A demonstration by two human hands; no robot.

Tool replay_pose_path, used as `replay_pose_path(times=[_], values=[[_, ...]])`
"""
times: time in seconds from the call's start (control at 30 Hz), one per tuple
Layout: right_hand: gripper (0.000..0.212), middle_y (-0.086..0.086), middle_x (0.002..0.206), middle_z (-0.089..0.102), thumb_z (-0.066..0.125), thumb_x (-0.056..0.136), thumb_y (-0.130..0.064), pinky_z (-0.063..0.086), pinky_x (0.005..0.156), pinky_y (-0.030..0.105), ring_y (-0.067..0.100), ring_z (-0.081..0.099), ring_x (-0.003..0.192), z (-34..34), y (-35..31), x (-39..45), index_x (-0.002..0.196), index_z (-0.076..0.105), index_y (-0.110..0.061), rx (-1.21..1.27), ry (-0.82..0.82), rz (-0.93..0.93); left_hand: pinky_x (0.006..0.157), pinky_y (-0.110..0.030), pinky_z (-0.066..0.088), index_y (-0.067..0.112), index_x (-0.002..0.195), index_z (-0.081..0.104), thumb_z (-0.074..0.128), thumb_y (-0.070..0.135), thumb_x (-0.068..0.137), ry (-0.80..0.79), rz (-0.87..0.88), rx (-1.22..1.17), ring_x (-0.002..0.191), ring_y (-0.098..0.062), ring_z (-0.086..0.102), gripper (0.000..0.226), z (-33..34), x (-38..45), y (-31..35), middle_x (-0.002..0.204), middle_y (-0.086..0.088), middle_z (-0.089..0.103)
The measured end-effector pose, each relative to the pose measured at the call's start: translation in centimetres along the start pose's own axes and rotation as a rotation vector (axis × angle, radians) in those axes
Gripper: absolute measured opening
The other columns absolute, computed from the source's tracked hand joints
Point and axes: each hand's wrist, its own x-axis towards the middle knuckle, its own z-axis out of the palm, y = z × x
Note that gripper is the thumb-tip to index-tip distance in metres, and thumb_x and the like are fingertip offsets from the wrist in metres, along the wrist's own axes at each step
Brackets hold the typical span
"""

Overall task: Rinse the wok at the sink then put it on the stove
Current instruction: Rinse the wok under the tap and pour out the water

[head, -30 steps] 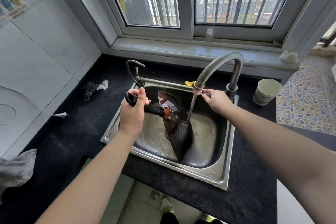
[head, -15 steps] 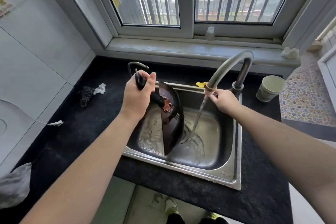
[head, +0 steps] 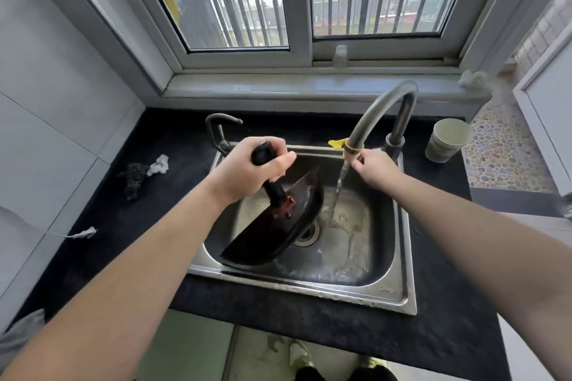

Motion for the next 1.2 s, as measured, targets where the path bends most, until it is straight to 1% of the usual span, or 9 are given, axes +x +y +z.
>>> replay_pose_path(times=[0.1,0.23,0.4,0.5,0.6,0.73,0.97,1.07,1.2], values=[[0.031,0.015,0.114,0.066,0.044,0.101,-0.028,0.033,0.077,0.026,0.030,0.058,0.108,0.1,0.1,0.0,0.120,0.062,-0.011,0.017,0.001,0.001,0.063,-0.045,0.039,0.019,0.055,0.048,0.059,0.018,0.092,-0.024,-0.030,-0.003,0.054,-0.032,0.042,0.039,1.4,0.3,-1.0,0.050,0.000,0.044],[0.033,0.014,0.117,0.066,0.045,0.101,-0.032,0.034,0.080,0.027,0.030,0.057,0.111,0.4,0.3,0.2,0.124,0.061,-0.015,0.028,0.003,0.005,0.066,-0.053,0.044,0.017,0.054,0.048,0.060,0.025,0.090,-0.087,-0.057,0.043,0.055,-0.031,0.044,0.039,3.5,0.5,-1.4,0.052,-0.004,0.045],[0.034,0.013,0.121,0.064,0.045,0.101,-0.032,0.039,0.089,0.031,0.029,0.056,0.115,0.5,0.6,0.4,0.126,0.060,-0.016,0.032,-0.006,0.014,0.068,-0.049,0.045,0.019,0.053,0.048,0.058,0.024,0.093,-0.046,-0.081,0.029,0.055,-0.021,0.046,0.042,5.4,1.1,-1.2,0.053,-0.002,0.047],[0.034,0.013,0.121,0.065,0.044,0.101,-0.031,0.041,0.091,0.034,0.029,0.056,0.115,0.7,0.7,0.4,0.126,0.061,-0.015,0.038,-0.004,0.002,0.065,-0.047,0.043,0.016,0.053,0.047,0.058,0.024,0.094,-0.014,-0.079,0.011,0.055,-0.024,0.045,0.043,6.4,1.5,-0.9,0.053,-0.007,0.046],[0.032,0.012,0.116,0.067,0.043,0.100,-0.030,0.042,0.087,0.034,0.030,0.058,0.111,1.1,0.9,0.7,0.123,0.062,-0.016,0.034,-0.011,-0.006,0.061,-0.047,0.039,0.012,0.055,0.046,0.058,0.024,0.092,0.000,-0.100,-0.019,0.054,-0.026,0.042,0.041,7.1,1.8,-0.9,0.053,-0.013,0.044],[0.031,0.011,0.111,0.069,0.043,0.099,-0.030,0.045,0.085,0.036,0.029,0.060,0.107,1.1,1.1,0.8,0.120,0.062,-0.017,0.033,-0.021,-0.009,0.062,-0.039,0.035,0.009,0.055,0.046,0.059,0.020,0.090,-0.007,-0.111,-0.063,0.053,-0.023,0.040,0.039,8.1,2.0,-1.0,0.053,-0.014,0.042],[0.037,0.008,0.126,0.064,0.044,0.100,-0.033,0.041,0.094,0.032,0.027,0.055,0.118,0.9,1.4,1.1,0.132,0.057,-0.021,0.032,-0.037,-0.009,0.065,-0.037,0.038,0.006,0.058,0.049,0.060,0.016,0.094,-0.099,-0.106,-0.048,0.056,-0.025,0.043,0.039,7.7,1.4,-0.8,0.054,-0.014,0.044],[0.038,0.009,0.128,0.063,0.043,0.100,-0.033,0.040,0.095,0.032,0.027,0.055,0.119,1.0,1.4,1.2,0.133,0.057,-0.021,0.018,-0.040,-0.016,0.068,-0.039,0.042,0.009,0.060,0.051,0.059,0.017,0.095,-0.099,-0.100,-0.034,0.059,-0.028,0.047,0.037,7.0,1.0,-0.8,0.054,-0.008,0.048],[0.039,0.009,0.129,0.062,0.043,0.101,-0.032,0.039,0.097,0.032,0.028,0.053,0.121,0.8,1.4,1.1,0.135,0.056,-0.020,-0.003,-0.041,-0.024,0.073,-0.049,0.049,0.007,0.071,0.055,0.061,0.017,0.093,-0.081,-0.101,-0.043,0.061,-0.030,0.052,0.025,6.2,0.8,-1.0,0.056,-0.008,0.053]])
